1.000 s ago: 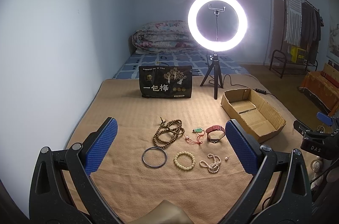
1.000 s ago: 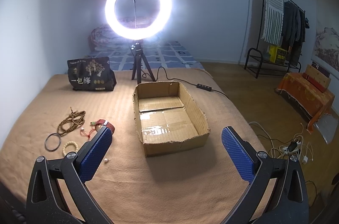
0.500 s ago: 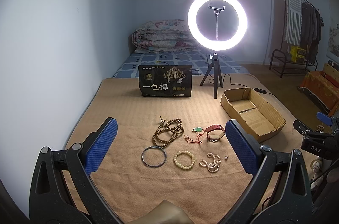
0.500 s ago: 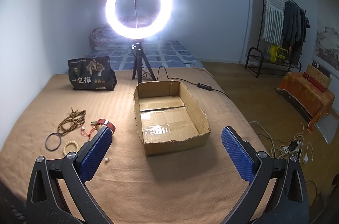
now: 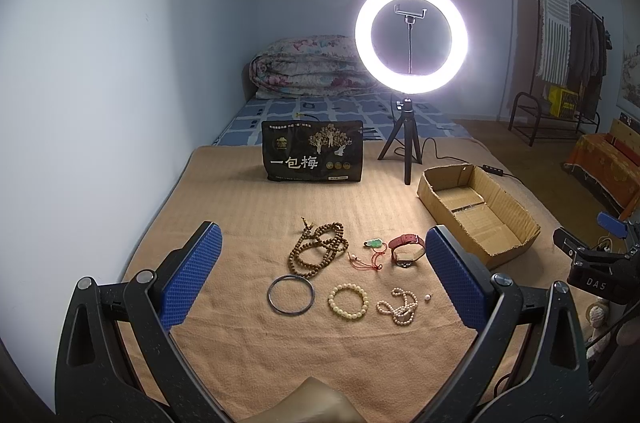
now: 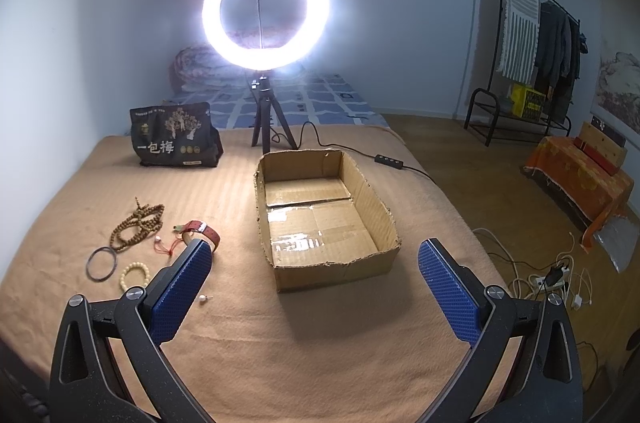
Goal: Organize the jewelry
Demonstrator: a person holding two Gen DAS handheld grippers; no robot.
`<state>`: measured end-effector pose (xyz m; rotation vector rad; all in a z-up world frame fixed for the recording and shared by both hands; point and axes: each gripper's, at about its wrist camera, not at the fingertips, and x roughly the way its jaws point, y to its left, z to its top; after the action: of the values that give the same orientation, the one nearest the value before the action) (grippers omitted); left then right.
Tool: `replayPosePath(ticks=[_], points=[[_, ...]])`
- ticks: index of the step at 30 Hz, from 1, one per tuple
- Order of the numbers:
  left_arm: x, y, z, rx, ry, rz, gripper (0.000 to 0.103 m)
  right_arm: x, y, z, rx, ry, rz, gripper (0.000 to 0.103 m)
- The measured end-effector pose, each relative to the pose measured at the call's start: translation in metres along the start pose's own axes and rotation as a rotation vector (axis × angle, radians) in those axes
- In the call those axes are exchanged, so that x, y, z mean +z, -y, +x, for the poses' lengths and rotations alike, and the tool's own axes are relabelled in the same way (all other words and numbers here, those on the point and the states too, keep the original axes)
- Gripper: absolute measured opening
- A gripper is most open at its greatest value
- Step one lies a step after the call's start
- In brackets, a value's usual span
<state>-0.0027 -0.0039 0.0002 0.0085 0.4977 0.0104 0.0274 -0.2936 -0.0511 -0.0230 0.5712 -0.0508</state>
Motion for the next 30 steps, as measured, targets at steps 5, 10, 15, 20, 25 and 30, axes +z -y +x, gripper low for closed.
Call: replayPosePath(ticks=[5, 10, 15, 20, 25, 30], points=[[0.0, 0.0, 0.0, 0.0, 0.0, 0.0, 0.103, 0.0, 0.0, 0.0, 0.001, 0.0, 0.001, 0.103], [-0.009, 0.001, 0.004, 0.004, -0.004, 0.0, 0.103, 0.0, -0.001, 0.0, 0.003, -0.002, 0.001, 0.103], [-0.015, 0.001, 0.007, 0.011, -0.017, -0.002, 0.103, 0.001, -0.003, 0.001, 0.008, -0.005, -0.001, 0.103], [-0.013, -0.005, 0.017, 0.024, -0.045, -0.011, 0.103, 0.003, -0.009, 0.006, 0.027, -0.022, -0.001, 0.103], [-0.007, -0.018, 0.032, 0.027, -0.087, -0.027, 0.103, 0.005, -0.018, 0.01, 0.073, -0.037, -0.019, 0.103], [0.0, -0.035, 0.05, 0.018, -0.145, -0.072, 0.103, 0.007, -0.033, 0.016, 0.112, -0.048, -0.067, 0.103]])
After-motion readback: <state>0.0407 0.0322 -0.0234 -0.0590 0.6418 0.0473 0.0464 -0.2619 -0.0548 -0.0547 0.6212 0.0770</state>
